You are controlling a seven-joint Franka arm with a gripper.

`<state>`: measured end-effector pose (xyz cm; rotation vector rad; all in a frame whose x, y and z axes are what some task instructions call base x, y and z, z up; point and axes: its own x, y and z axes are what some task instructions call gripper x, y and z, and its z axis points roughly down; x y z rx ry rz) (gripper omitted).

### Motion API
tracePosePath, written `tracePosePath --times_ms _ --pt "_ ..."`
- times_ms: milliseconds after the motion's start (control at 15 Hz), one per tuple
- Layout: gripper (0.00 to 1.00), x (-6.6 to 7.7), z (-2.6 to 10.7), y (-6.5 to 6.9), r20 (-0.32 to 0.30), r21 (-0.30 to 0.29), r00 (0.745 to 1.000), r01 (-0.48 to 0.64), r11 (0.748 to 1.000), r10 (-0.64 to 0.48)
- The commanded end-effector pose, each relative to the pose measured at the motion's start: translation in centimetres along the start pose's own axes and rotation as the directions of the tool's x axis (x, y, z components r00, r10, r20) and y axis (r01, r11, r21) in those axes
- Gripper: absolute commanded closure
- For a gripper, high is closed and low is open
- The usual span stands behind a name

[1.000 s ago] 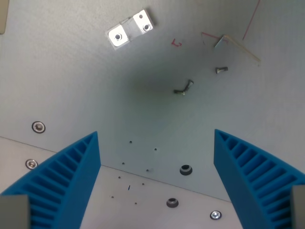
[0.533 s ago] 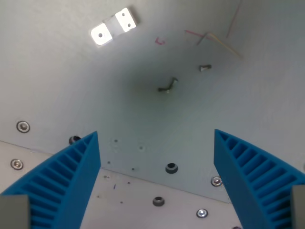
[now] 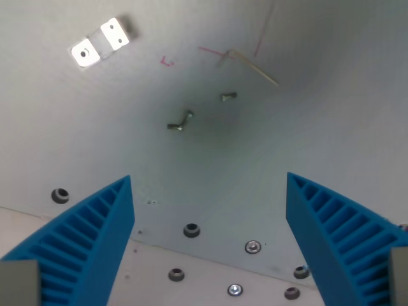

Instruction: Move in gripper positive y

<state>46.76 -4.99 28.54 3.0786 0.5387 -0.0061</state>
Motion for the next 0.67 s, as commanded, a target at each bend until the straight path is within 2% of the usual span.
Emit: tracePosePath --times_ms 67,667 --pt "0.00 0.3 -0.1 1.7 0.004 0.012 1.000 0.017 1.000 -0.017" --pt "0.00 0.4 -0.1 6.2 0.004 0.012 1.000 0.017 1.000 -0.017"
